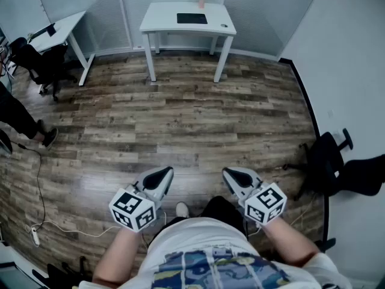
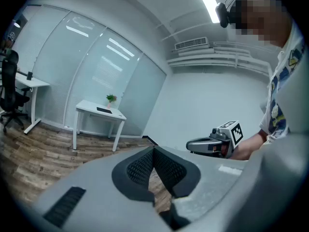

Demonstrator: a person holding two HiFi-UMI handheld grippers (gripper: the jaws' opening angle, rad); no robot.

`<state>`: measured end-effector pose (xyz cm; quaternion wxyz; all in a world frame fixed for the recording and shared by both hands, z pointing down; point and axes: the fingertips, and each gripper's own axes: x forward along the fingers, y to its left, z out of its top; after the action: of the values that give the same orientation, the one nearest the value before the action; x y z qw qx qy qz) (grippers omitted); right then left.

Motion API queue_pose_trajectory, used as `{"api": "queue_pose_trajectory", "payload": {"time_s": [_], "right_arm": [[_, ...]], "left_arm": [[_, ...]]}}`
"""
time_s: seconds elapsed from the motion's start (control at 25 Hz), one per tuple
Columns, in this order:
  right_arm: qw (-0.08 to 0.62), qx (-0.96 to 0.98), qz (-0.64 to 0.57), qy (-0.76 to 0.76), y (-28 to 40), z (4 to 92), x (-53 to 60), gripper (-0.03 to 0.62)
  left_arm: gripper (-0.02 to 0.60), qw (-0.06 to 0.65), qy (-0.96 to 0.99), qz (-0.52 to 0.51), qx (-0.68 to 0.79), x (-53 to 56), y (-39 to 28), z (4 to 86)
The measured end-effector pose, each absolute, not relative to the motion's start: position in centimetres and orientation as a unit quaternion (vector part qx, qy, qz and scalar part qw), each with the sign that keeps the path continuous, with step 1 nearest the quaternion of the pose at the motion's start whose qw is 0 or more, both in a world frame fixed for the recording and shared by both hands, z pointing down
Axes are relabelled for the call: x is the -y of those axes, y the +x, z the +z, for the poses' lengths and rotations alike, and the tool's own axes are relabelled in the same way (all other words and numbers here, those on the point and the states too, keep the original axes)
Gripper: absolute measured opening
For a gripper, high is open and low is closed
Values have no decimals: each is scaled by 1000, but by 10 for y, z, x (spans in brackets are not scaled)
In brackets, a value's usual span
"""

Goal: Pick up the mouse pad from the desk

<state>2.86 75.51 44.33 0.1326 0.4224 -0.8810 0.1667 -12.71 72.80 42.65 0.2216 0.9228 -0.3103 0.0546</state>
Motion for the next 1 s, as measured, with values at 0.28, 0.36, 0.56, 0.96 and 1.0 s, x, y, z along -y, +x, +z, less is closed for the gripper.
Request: {"api": "queue_pose_trajectory", "payload": {"time_s": [0.28, 0.36, 0.56, 0.96, 1.0], "right_arm": [[134, 877, 164, 431, 35, 446, -736, -3], [134, 877, 165, 431, 40, 449, -727, -3], [131, 879, 172, 426, 52, 462, -676, -3], [110, 893, 183, 396, 90, 463, -522, 3], [108, 894, 181, 395, 96, 461, -507, 17]], "left_arm": [[-2, 223, 925, 64, 300, -711, -122, 434], [-2, 223, 925, 68, 299, -700, -116, 437], [-2, 216, 924, 82, 305, -656, -104, 442], [-2, 207, 914, 117, 328, -512, -59, 440], [-2, 205, 914, 118, 331, -497, -53, 438]]}}
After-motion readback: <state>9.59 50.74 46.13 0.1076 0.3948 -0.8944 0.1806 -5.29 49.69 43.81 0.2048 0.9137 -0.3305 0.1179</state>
